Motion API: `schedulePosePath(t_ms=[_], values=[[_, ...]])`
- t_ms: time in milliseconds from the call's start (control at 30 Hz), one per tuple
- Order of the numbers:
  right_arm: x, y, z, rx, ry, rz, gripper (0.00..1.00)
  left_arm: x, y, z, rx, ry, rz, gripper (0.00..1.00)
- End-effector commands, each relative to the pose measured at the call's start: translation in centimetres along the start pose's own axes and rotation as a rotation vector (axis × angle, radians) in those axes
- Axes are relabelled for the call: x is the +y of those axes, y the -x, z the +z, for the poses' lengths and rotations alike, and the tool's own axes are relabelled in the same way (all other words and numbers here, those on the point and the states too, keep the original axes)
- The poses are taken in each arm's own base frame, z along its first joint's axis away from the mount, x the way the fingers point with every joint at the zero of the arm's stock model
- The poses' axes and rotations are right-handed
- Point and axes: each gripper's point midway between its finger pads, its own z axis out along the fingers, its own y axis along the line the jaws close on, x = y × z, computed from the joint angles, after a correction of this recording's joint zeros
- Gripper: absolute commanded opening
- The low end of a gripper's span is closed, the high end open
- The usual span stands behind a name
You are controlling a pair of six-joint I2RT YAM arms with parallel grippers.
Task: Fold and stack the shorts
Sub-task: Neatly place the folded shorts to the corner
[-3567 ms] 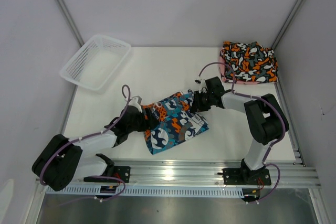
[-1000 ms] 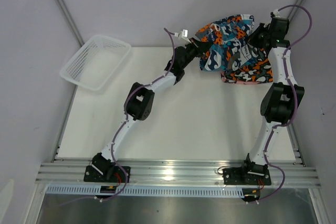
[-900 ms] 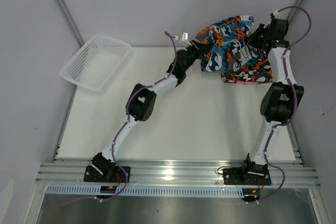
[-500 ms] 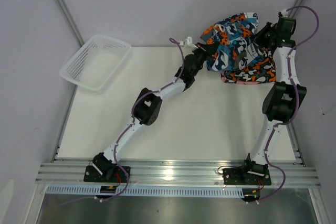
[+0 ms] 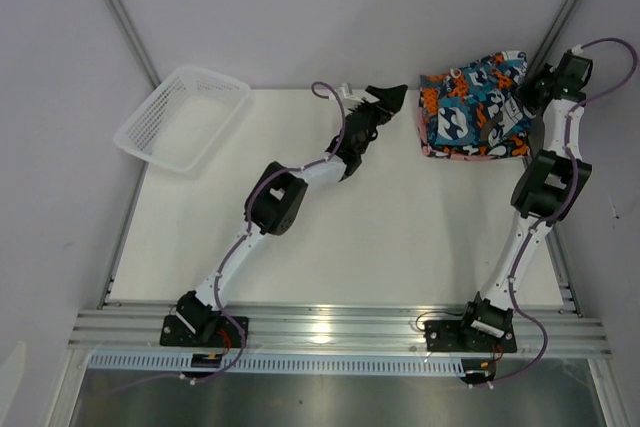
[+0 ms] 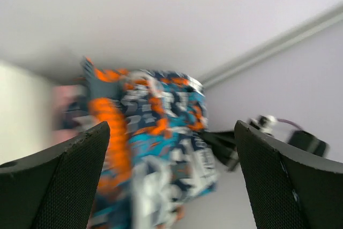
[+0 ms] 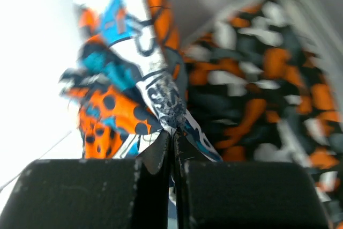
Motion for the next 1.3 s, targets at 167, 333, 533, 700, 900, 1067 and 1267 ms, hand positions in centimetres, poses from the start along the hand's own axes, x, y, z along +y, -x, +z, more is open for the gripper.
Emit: schedulePosePath(t_ms=[167, 333, 533, 700, 900, 1067, 1267], values=[[-7.8, -0.7, 2.4, -0.033, -0.217, 0.116, 0.0, -3.6, 8.8, -0.8, -0.022, -0.103, 0.03, 0.99], [-8.2, -0.6, 1.9, -0.041, -0.239, 0.1, 0.7, -4.6, 10.3, -2.1, -0.023, -0.103, 0.078, 0.99], [-3.8, 4.0, -2.0, -0.13, -0.211, -0.003, 0.79, -7.9, 12.0, -2.8, -0.02, -0.126, 0.166, 0.99], [0.4, 8.2, -7.7, -0.239, -0.196, -0.089, 0.81, -8.8, 13.9, -4.4, -0.004, -0.092, 0.235, 0.99], [5.8, 10.6, -15.1, -0.397, -0.218, -0.259, 0.98, -9.8, 18.5, -8.4, -0.038, 0.033, 0.345, 0.99], [13.0, 7.6, -20.8, -0.405, 0.019, -0.366, 0.99, -10.8, 22.6, -12.9, -0.067, 0.147, 0.435, 0.99], [13.3, 2.3, -25.3, -0.321, 0.099, -0.383, 1.0, -14.6, 26.7, -20.6, -0.102, 0.202, 0.529, 0.99]])
